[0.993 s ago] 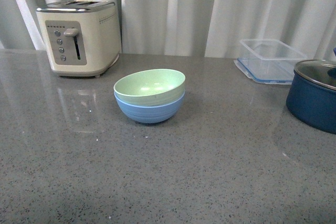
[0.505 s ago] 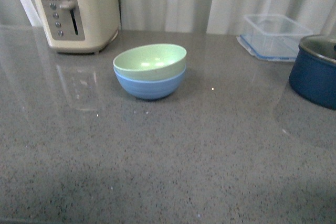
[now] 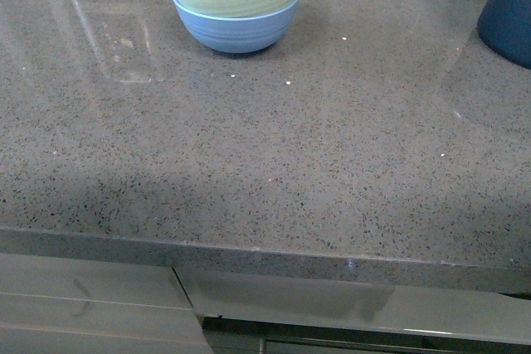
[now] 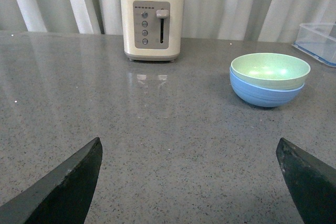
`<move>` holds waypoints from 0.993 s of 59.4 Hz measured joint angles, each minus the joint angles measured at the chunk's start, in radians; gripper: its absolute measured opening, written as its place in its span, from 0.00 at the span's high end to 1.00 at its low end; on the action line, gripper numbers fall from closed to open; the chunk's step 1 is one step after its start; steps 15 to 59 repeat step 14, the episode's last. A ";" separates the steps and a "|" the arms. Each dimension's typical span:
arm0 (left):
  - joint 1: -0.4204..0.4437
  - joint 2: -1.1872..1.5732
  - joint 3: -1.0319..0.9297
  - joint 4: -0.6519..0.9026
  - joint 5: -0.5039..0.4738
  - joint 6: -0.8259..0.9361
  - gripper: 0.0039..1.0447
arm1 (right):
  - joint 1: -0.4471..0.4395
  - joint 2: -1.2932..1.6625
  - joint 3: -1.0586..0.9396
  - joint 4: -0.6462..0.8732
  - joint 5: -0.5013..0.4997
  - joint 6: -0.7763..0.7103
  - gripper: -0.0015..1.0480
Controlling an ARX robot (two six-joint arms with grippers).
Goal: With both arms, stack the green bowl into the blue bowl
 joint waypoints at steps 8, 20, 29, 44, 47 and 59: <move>0.000 0.000 0.000 0.000 0.000 0.000 0.06 | 0.000 0.000 0.000 0.000 0.000 0.000 0.10; 0.000 0.000 0.000 0.000 0.000 0.000 0.06 | 0.000 0.000 0.000 0.000 0.000 0.000 0.10; 0.000 0.000 0.000 0.000 0.000 0.000 0.06 | 0.000 0.000 0.000 0.000 0.000 0.000 0.10; 0.000 0.000 0.000 0.000 0.000 0.000 0.06 | 0.000 0.000 0.000 0.000 0.000 0.000 0.10; 0.000 0.000 0.000 0.000 0.000 0.000 0.06 | 0.000 0.000 0.000 0.000 0.000 0.000 0.10; 0.000 0.000 0.000 0.000 0.000 0.000 0.06 | 0.000 0.000 0.000 0.000 0.000 0.000 0.10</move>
